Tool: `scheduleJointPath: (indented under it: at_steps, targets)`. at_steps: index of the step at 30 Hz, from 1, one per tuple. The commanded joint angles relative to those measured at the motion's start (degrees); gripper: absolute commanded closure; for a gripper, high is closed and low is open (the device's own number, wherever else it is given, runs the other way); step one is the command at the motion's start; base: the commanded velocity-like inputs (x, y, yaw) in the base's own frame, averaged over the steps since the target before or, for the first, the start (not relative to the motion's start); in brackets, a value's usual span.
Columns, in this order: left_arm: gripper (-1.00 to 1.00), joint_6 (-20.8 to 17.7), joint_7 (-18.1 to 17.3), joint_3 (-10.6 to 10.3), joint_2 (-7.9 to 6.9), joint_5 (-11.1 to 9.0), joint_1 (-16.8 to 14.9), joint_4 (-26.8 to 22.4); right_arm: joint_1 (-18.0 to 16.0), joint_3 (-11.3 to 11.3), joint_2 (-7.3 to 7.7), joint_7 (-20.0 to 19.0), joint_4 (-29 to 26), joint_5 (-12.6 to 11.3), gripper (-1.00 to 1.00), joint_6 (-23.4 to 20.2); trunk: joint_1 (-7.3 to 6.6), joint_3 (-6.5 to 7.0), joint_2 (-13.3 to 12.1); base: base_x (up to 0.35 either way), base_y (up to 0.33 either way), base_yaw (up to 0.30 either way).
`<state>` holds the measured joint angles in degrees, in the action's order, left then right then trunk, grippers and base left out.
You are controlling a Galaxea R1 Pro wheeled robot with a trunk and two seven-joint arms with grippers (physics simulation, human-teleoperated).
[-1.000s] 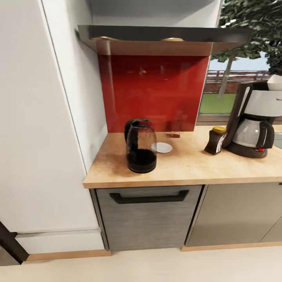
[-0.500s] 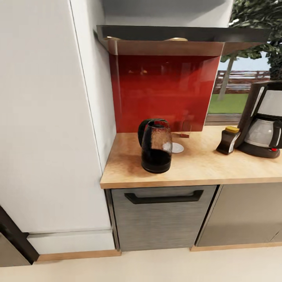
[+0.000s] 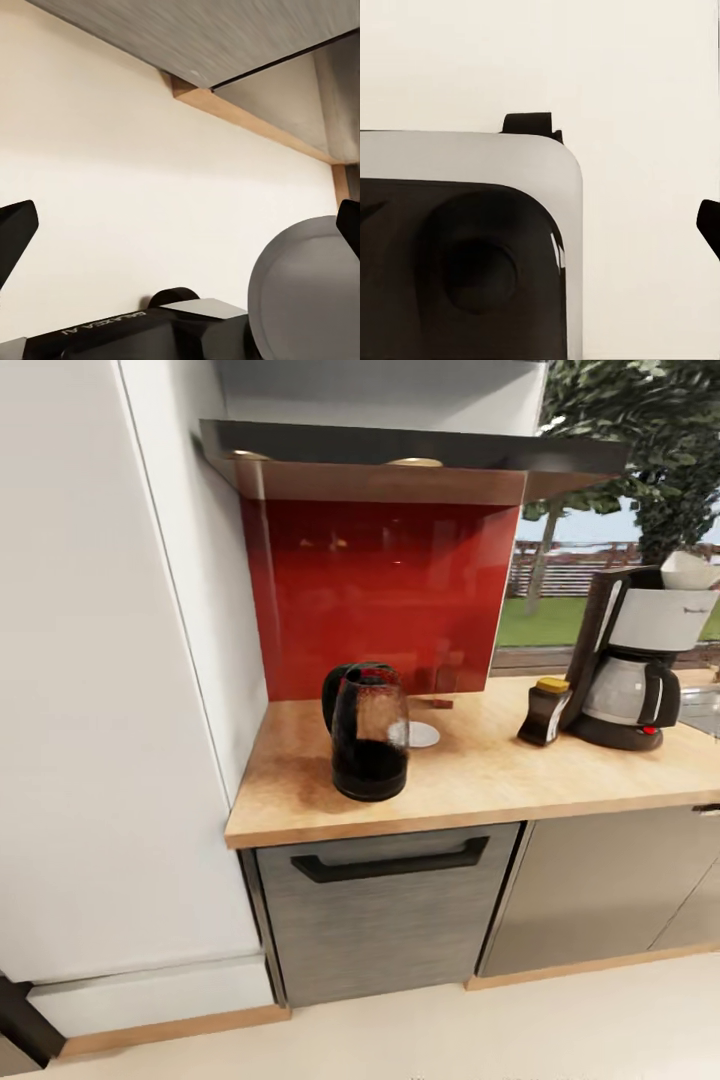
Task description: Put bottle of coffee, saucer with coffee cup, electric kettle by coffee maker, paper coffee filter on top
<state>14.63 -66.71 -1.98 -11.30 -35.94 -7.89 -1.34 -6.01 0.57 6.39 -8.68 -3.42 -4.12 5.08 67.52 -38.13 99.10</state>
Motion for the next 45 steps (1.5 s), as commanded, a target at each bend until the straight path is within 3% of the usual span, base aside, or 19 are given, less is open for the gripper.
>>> scheduleJointPath:
  at_steps: [1, 18, 29, 39, 45]
  targets:
    - [-1.0, 0.4, -0.1, -0.2, 0.0, -0.2, 0.0, 0.0, -0.1, 0.1, 0.02, -0.3, 0.1, -0.4, -1.0, 0.2, -0.01, -0.05, 0.0, 0.0, 0.005, -0.253]
    - [-1.0, 0.3, -0.1, -0.1, 0.05, -0.2, 0.0, 0.0, -0.1, 0.1, 0.08, -0.3, 0.2, -0.3, -1.0, 0.2, -0.01, -0.05, 0.0, 0.0, 0.157, -0.142]
    - [-1.0, 0.3, -0.1, -0.2, 0.12, -0.2, 0.0, 0.0, -0.1, 0.1, 0.35, -0.2, 0.2, -0.4, -1.0, 0.1, -0.01, -0.05, 0.0, -0.033, 0.166, -0.015]
    - [-1.0, 0.7, 0.1, -0.8, 1.81, -0.2, 0.0, -1.1, -0.1, 0.1, 0.72, -0.1, 0.2, -0.4, -1.0, 0.2, -0.01, -0.05, 0.0, 0.0, 0.001, -0.214]
    - [-1.0, 0.7, 1.1, -1.0, 2.71, -0.2, 0.0, -5.9, -0.1, 0.1, 0.72, -0.1, 0.2, -0.4, -1.0, 0.2, -0.01, -0.05, 0.0, 0.0, 0.0, -0.095]
